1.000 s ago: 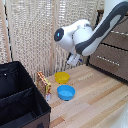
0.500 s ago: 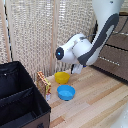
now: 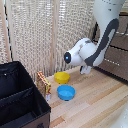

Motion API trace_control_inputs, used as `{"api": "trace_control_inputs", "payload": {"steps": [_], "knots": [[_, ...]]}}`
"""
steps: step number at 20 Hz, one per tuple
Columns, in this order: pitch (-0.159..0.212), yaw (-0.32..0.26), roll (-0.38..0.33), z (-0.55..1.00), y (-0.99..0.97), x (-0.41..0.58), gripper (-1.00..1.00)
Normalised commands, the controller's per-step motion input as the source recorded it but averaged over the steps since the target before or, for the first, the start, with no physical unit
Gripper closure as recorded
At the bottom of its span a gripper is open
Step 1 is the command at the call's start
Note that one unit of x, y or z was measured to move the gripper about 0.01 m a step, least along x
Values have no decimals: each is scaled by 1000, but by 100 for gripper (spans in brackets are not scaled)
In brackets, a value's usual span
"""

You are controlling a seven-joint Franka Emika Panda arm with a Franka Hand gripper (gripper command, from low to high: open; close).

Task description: Move your gripper towards the bottom drawer handle. Grasp the handle gently with your gripper. Apply gentle outward force to slide the bottom drawer open.

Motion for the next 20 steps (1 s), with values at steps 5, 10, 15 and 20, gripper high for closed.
{"api": "trace_control_inputs", "payload": {"steps": [5, 10, 15, 20], "knots": [[0, -43, -219, -117, -427, 6, -100], [0, -97, -174, -108, -439, 66, -100], [5, -6, -62, 4, -469, 140, -100], [37, 9, 21, 91, -405, 93, 100]]}}
